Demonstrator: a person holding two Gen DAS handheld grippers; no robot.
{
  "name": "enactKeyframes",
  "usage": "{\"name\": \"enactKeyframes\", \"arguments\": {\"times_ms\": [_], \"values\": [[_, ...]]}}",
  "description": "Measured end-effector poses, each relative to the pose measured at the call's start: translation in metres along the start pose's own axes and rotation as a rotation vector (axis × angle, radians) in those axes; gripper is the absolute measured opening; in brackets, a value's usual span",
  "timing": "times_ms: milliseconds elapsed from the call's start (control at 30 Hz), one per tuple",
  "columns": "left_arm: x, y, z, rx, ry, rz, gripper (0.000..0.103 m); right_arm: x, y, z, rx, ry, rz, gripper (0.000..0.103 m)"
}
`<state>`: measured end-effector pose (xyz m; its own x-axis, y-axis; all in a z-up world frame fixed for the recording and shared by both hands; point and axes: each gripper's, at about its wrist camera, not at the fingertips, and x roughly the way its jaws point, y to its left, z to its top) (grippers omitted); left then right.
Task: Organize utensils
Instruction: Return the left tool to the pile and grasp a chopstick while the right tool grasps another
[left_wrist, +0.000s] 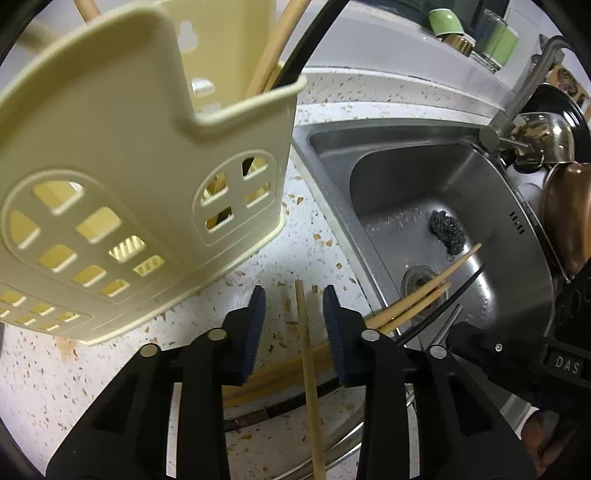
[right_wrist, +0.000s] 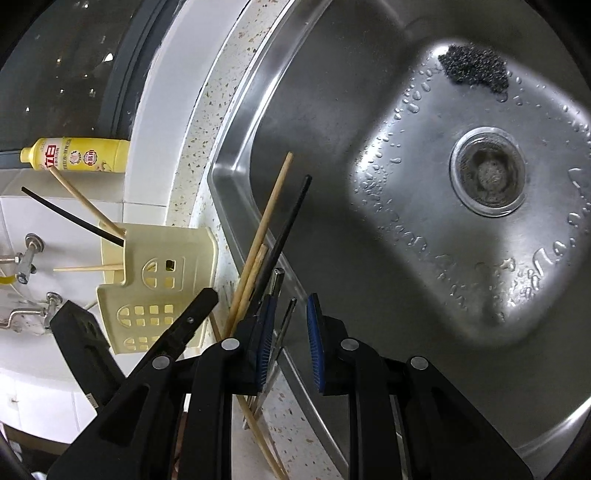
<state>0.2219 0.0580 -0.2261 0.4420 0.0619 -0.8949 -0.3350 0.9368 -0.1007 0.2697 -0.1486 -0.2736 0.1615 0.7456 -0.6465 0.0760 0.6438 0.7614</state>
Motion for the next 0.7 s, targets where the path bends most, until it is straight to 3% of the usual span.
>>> {"name": "enactKeyframes", "arguments": {"times_ms": [100,200,400,700], "values": [[0.004,0.003,-0.001,-0.017,0.024,-0.015,0.011,0.001,-0.003,-0.001,0.007,0.000,0.011,0.006],[0.004,0.008,-0.004,-0.048,0.028,-0.024,0.004,0.000,-0.005,-0.002,0.016,-0.005,0.027,0.004],[-0.010,0.008,-0.006,-0.062,-0.008,-0.044,0.004,-0.006,-0.006,-0.003,0.017,-0.018,0.041,0.003],[-0.063,0.004,-0.013,-0.029,-0.111,-0.064,0.004,-0.030,0.014,-0.012,-0.047,-0.042,0.021,0.002]]}}
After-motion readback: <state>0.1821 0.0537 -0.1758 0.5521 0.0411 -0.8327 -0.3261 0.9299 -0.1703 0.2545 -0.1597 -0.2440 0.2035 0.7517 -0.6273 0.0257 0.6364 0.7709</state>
